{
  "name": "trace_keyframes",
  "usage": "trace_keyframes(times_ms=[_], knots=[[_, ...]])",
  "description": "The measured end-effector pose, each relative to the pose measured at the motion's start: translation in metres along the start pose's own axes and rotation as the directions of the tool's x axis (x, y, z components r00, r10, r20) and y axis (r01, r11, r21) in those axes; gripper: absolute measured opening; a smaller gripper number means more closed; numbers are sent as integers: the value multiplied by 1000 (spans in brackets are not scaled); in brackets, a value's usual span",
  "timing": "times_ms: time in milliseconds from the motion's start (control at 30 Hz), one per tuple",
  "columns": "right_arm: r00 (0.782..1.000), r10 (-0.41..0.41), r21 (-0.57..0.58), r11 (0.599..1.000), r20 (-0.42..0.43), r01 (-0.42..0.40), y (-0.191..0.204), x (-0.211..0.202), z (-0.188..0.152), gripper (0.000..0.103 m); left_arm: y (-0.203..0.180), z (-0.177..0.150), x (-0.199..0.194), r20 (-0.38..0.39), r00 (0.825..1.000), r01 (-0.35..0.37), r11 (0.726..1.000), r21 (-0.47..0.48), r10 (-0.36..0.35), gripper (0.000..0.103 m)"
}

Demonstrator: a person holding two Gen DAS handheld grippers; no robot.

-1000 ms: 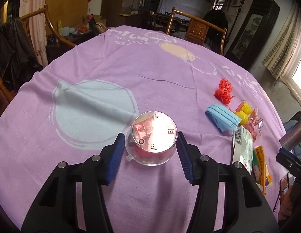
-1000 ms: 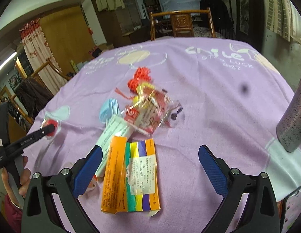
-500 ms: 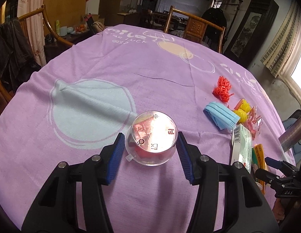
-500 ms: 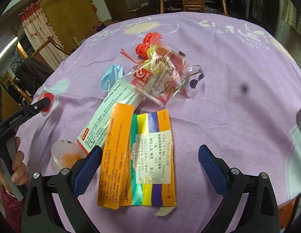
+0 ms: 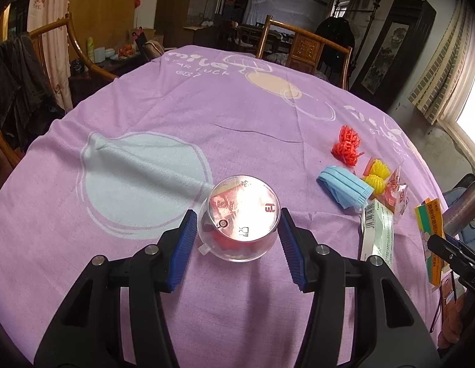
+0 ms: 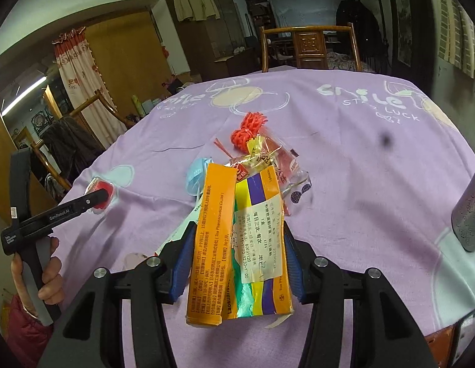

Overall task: Collect trash
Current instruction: 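Grasp the orange medicine box and paper ticket with the right tool, then carry the jelly cup and orange box with both tools to the red wastebasket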

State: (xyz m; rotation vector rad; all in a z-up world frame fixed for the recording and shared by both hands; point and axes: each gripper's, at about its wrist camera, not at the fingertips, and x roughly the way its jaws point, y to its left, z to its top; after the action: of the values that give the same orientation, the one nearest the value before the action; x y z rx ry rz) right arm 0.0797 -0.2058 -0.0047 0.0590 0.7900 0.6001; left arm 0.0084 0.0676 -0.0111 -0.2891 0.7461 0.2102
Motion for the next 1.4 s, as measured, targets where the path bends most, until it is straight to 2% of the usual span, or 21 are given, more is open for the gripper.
trace_keyframes(times_ms=[133,233,400,633,800,1000,1067,1167,1300,1333,1367,1400], knots=[[1000,7,10,1000,5,-7,-4,-1,2,53,4,-5,-10,0,1000,31,999,-26,-31,54],[1000,18,23,1000,5,-18,-4,-2,2,53,4,-13,-27,11,1000,15,1000,-15,-15,54],[999,38,-4,999,27,-38,2,-10,2,54,20,-24,-75,71,997,-4,999,-34,7,54],[995,92,-22,996,30,-92,14,-16,-6,54,71,-47,-148,152,984,-76,992,-102,91,54],[992,121,-59,991,40,-119,30,-20,-14,54,127,-80,-195,162,969,-157,969,-191,189,54],[990,139,-15,990,34,-138,40,-20,-19,54,206,-134,-236,117,939,-275,908,-316,325,54],[987,157,0,988,33,-157,46,-20,-21,54,234,-153,-242,86,928,-310,878,-364,364,54],[980,199,11,980,21,-199,65,-17,-21,54,270,-179,-244,29,914,-356,835,-421,404,54],[972,236,-44,971,-5,-236,108,-14,-24,54,309,-208,-246,-34,899,-400,785,-473,437,54],[970,244,-59,968,-11,-244,117,-14,-24,54,318,-215,-245,-55,897,-408,773,-486,439,57],[967,253,-75,964,-17,-254,128,-15,-25,54,327,-222,-245,-79,891,-425,758,-495,448,72],[964,265,-93,959,-26,-266,141,-15,-25,54,333,-228,-246,-95,880,-446,740,-504,466,80]])
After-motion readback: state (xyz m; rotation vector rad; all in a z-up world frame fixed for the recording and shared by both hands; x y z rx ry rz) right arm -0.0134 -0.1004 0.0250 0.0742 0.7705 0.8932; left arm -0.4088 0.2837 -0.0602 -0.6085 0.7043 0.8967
